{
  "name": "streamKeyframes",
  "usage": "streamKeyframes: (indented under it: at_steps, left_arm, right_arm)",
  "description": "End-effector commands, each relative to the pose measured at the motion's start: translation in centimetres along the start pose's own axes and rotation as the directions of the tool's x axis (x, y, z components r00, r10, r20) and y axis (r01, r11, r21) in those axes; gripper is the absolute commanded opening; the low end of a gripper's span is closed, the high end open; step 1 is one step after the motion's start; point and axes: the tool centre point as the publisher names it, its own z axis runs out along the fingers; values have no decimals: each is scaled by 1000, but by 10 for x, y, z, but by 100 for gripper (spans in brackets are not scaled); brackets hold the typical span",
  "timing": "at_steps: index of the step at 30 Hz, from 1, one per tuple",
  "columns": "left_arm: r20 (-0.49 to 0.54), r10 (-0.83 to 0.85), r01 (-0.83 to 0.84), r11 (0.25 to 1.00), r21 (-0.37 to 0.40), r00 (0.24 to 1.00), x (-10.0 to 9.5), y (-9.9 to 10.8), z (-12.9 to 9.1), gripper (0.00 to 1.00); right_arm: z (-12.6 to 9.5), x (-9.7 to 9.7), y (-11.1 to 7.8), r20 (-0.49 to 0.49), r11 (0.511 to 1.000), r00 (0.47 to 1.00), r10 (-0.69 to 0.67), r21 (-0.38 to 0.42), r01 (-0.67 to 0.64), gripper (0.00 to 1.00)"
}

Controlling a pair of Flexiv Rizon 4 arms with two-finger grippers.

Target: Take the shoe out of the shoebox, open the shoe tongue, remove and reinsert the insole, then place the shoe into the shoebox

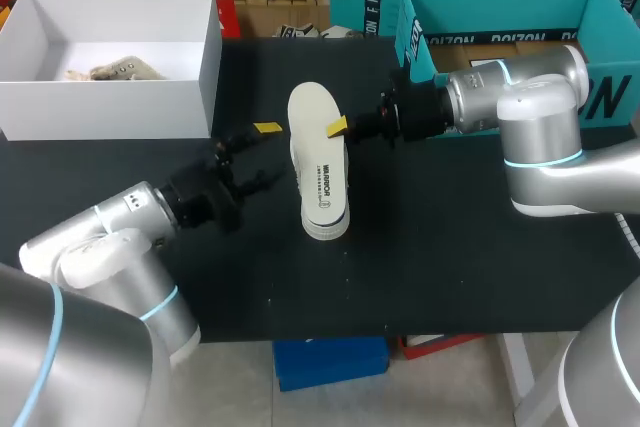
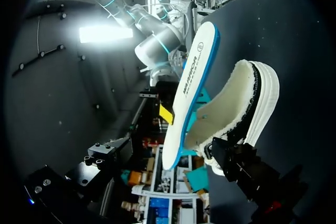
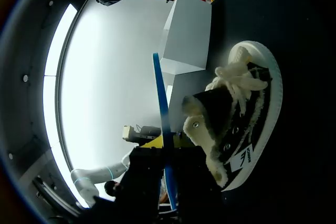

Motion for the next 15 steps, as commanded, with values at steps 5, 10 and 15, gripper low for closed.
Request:
streamKeyframes:
  at_steps: [5, 10, 15]
  left_arm:
    - [13, 20, -20, 999, -38, 1000, -2, 11, 27, 100]
    - [16, 29, -29, 999, -24, 999, -6, 15, 38, 100]
    - [24, 22, -22, 1000, -7, 999, -4, 13, 47, 100]
  right_arm:
    - [1, 0, 0, 1, 1000, 1000, 0, 0, 0, 0]
    - [1, 0, 0, 1, 1000, 1000, 0, 0, 0, 0]
    - [1, 0, 0, 1, 1000, 1000, 0, 0, 0, 0]
